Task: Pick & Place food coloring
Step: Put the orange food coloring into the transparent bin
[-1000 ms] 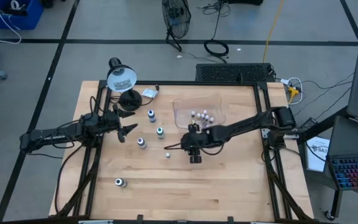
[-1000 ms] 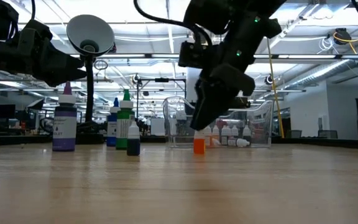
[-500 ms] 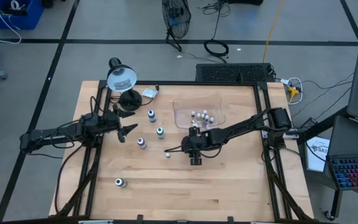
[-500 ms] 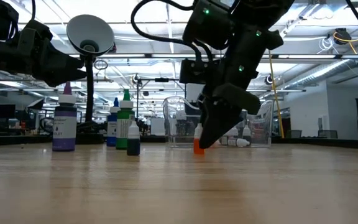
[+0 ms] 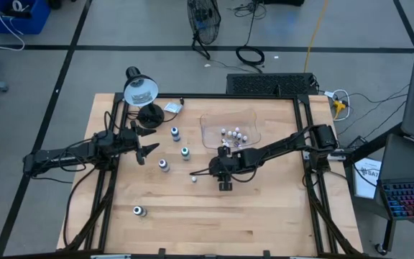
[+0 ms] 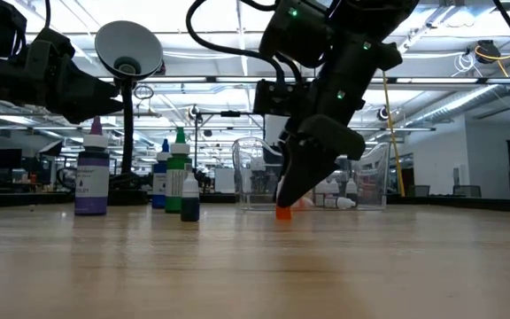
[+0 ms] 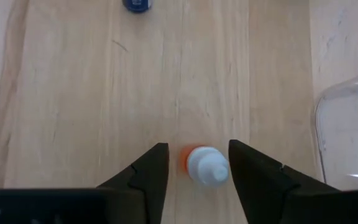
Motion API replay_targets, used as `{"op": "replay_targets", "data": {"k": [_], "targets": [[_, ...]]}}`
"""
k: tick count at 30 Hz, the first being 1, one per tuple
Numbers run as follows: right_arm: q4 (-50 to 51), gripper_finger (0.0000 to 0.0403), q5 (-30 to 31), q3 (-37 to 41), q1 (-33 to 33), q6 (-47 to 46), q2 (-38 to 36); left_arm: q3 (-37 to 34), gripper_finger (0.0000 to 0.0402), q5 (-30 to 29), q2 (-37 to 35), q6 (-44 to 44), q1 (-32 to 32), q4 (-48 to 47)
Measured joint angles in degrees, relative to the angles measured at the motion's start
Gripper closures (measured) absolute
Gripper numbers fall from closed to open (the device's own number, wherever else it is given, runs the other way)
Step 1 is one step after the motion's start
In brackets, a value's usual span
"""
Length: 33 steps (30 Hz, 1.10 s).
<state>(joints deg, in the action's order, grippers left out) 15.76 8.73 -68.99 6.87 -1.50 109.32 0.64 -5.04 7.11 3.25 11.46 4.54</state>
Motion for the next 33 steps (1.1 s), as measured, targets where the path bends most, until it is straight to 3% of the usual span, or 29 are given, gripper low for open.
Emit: {"op": "replay_targets", "data": {"k": [8,15,21,25,33], "targets": [[-0.73,0.0347,-1.31,0.01,-0.02,-0.97,0.0,-0.01,0.0105,-0.01,0.0,0.0,-0.01,-0.01],[-3.5,0.0347,-0.69,-0.62,1.51,-0.47,-2.1,0.0,0.0105,-0.02,0.0,0.0,0.0,-0.02],[1.23,0.0347,9.29,-1.33,1.01,-0.07,-11.48,0.0,0.0105,-0.02,0.0,0.0,-0.02,0.0],[5.21,0.0347,14.94,-1.38,-2.82,-1.09,-18.83,-0.02,0.0105,-0.02,0.0,0.01,-0.02,-0.02],[14.46,0.0347,7.4,0.33,-15.78,-4.81,-21.34,-0.02,0.0105,-0.02,-0.02,0.01,0.0,0.0]]}}
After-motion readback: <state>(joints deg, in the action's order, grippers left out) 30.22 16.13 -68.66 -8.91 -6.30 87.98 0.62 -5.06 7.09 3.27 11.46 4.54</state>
